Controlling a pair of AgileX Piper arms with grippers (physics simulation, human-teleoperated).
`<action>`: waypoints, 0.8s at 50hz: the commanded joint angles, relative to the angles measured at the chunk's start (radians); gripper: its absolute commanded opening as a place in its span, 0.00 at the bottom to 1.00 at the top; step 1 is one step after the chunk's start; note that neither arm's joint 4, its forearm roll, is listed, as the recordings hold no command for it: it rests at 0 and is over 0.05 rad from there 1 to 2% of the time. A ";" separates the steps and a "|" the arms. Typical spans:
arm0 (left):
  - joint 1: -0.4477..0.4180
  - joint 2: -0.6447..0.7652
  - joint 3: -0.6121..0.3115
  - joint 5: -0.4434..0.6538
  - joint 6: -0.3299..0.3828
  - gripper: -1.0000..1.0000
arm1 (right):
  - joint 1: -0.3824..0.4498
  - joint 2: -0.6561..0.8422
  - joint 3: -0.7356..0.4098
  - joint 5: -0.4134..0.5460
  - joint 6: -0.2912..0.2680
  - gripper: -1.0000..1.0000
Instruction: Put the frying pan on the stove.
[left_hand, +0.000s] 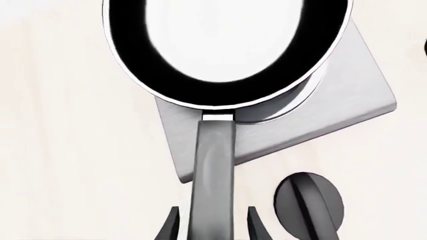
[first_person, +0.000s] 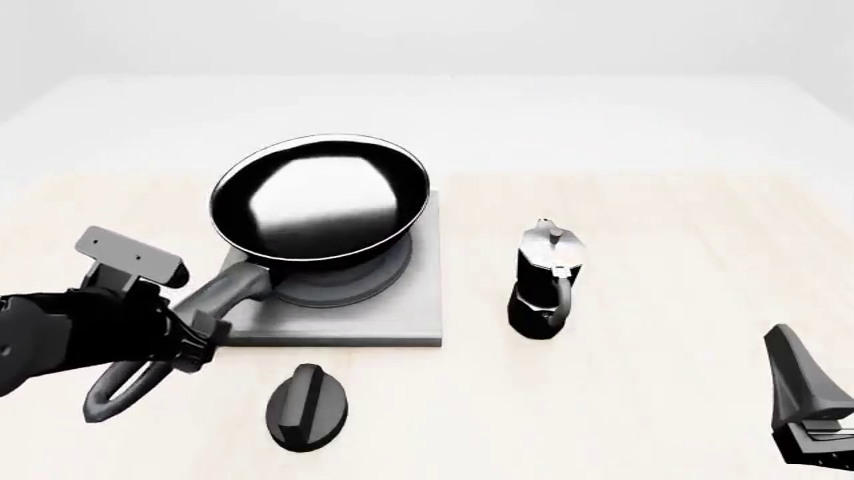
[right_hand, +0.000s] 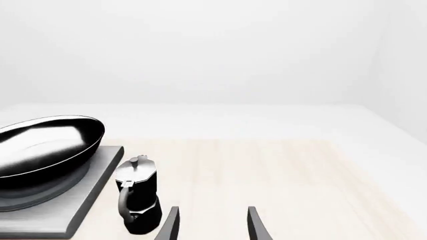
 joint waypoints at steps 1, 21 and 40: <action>-0.006 -0.064 -0.027 0.057 0.003 1.00 | 0.000 0.000 0.000 0.000 0.000 1.00; -0.018 -0.178 -0.048 0.160 0.011 1.00 | 0.000 0.000 0.000 0.000 0.000 1.00; -0.012 -0.393 -0.141 0.371 0.055 1.00 | 0.000 0.000 0.000 0.000 0.000 1.00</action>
